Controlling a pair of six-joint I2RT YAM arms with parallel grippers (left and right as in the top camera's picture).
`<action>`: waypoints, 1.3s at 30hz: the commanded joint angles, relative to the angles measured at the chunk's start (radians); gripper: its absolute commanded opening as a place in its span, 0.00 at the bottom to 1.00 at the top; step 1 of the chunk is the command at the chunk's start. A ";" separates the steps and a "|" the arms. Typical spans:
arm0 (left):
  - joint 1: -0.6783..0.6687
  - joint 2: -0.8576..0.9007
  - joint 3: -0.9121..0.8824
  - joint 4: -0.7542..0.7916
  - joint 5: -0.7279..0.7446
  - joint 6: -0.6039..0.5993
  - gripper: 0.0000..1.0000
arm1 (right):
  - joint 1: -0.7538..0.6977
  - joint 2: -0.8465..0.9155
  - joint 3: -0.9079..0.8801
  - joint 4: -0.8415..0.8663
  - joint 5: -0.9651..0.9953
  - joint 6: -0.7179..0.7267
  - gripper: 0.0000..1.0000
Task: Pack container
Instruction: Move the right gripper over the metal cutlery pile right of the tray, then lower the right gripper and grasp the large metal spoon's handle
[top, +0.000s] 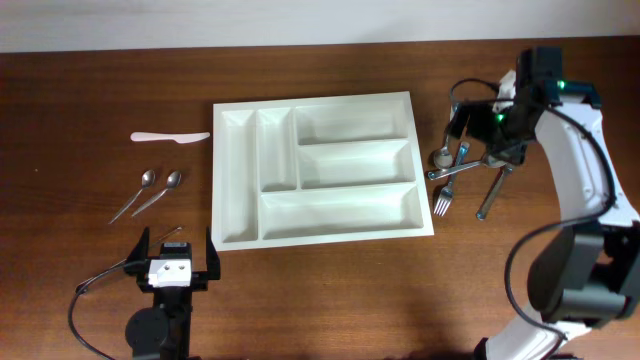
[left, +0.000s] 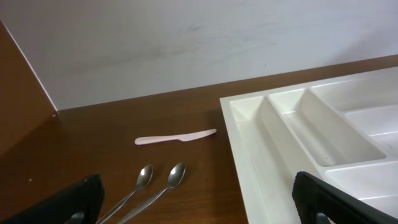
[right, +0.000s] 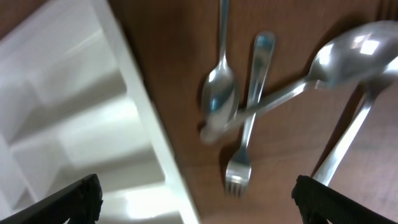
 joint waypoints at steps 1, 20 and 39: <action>0.006 -0.008 -0.005 -0.002 0.008 -0.011 0.99 | 0.009 0.091 0.095 0.002 0.062 -0.004 0.99; 0.006 -0.008 -0.005 -0.001 0.008 -0.011 0.99 | 0.106 0.326 0.233 0.079 0.171 -0.157 0.99; 0.006 -0.008 -0.005 -0.002 0.008 -0.011 0.99 | 0.106 0.417 0.233 0.101 0.204 -0.126 0.99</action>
